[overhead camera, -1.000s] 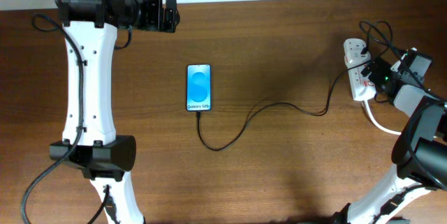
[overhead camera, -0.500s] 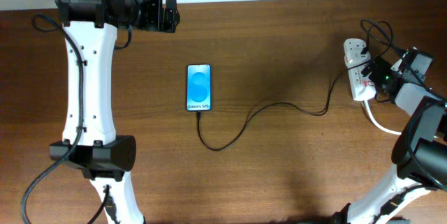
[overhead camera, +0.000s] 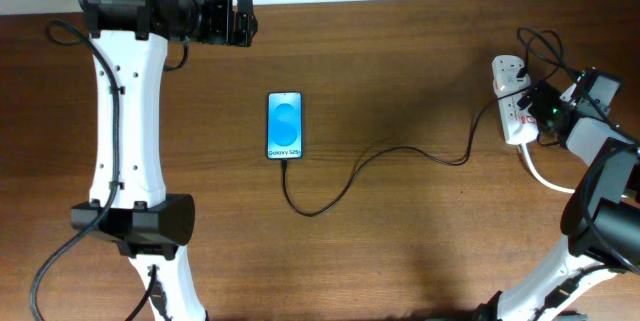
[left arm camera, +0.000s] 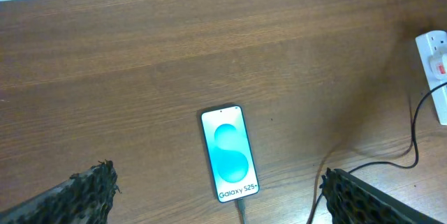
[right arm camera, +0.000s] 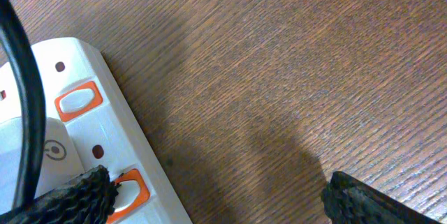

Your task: Plug charger to phone and switch on socket

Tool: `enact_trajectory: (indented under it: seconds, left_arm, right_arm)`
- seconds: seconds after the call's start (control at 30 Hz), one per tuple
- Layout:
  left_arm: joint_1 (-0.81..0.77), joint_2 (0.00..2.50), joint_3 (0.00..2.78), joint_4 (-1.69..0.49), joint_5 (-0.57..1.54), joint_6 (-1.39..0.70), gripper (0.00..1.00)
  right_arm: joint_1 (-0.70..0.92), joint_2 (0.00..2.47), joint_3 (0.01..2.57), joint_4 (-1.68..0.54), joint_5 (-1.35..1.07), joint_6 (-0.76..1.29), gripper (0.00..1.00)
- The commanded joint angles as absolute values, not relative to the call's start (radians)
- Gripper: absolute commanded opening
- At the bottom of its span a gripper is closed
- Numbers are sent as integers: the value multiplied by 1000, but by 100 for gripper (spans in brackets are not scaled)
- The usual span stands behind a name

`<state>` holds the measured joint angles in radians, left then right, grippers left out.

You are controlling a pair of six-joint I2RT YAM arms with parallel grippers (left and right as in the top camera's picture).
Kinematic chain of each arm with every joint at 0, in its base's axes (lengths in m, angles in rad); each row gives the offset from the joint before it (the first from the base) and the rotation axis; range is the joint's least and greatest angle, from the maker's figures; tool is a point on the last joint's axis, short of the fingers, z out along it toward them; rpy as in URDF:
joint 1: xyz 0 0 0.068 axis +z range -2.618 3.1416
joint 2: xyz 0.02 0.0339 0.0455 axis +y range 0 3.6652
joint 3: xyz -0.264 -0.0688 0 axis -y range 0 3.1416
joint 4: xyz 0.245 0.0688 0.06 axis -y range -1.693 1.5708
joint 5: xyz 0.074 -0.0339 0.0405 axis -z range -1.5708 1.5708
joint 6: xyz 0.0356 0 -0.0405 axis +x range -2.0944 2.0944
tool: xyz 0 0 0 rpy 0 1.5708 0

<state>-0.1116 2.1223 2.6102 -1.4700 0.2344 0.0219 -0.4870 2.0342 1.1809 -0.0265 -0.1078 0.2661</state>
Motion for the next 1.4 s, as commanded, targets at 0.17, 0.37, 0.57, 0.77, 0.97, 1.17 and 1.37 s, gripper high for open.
enact_trajectory:
  seconds: [0.17, 0.37, 0.57, 0.77, 0.97, 1.17, 1.37]
  left_arm:
    - [-109, 2111, 2608, -1468, 231, 30, 99]
    - [-109, 2111, 2608, -1468, 231, 30, 100]
    - [-109, 2111, 2608, -1468, 231, 30, 99]
    - [-109, 2111, 2608, -1468, 231, 30, 99]
    - [-109, 2111, 2608, -1468, 231, 30, 99]
    - [-109, 2111, 2609, -1468, 231, 30, 99]
    - [-109, 2111, 2608, -1468, 231, 30, 99]
  right_arm:
    - [-444, 2086, 1150, -117, -181, 236, 100]
    - [-461, 2080, 1184, -151, -125, 257, 98]
    - [-655, 1883, 1385, -537, -105, 406, 99]
    - [-561, 1365, 1413, -701, -529, 366, 98]
    - [-326, 871, 1413, -1060, -542, 191, 98]
    - [-327, 729, 1411, -1145, -485, 190, 98]
    - [-190, 624, 1240, -984, -155, 191, 98]
